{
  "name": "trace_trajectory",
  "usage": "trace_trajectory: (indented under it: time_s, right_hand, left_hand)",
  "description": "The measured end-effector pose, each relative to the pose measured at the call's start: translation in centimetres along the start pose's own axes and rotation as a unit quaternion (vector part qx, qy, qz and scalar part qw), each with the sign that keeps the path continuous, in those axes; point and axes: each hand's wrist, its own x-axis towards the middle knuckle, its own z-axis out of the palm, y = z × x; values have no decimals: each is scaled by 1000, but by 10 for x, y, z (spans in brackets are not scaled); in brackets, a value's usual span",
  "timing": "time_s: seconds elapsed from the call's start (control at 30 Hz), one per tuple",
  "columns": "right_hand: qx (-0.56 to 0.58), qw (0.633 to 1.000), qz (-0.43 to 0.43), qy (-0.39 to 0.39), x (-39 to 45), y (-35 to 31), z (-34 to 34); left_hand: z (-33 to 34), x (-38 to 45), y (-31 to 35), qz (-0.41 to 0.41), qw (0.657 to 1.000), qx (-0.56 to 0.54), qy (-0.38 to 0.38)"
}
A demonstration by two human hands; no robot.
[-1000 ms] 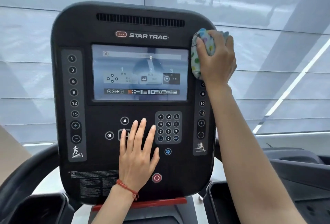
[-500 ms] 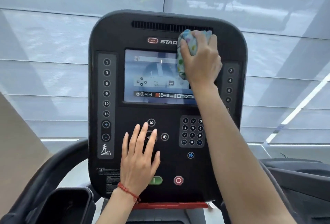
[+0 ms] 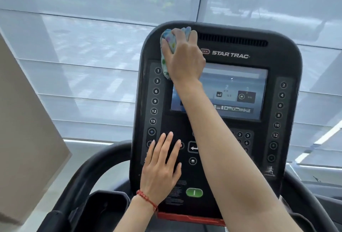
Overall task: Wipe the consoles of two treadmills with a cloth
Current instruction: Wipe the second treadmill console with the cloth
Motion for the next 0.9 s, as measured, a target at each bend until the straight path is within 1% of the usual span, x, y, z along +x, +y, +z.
trace_trajectory:
  time_s: [0.13, 0.3, 0.37, 0.43, 0.53, 0.73, 0.9]
  right_hand:
    - [8, 1000, -19, -4, -7, -8, 5]
    - [36, 998, -42, -39, -37, -1, -2]
    - [65, 995, -11, -73, -54, 6, -7]
    - [132, 986, 45, -93, -74, 14, -15]
    - [189, 973, 111, -72, -108, 26, -31]
    - [189, 960, 201, -47, -178, 51, -70]
    - [190, 945, 262, -38, -237, 63, -110]
  left_hand:
    - [-1, -1, -2, 9, 1000, -2, -10]
    - [-8, -7, -6, 26, 999, -6, -31]
    - [-13, -11, -9, 22, 999, -21, -34]
    - [-19, -15, -14, 13, 999, -41, -27]
    - [-29, -20, -20, 5, 998, -62, -17]
    - [-49, -31, -23, 13, 996, -82, -26]
    - [-70, -50, -8, 16, 995, -91, -47]
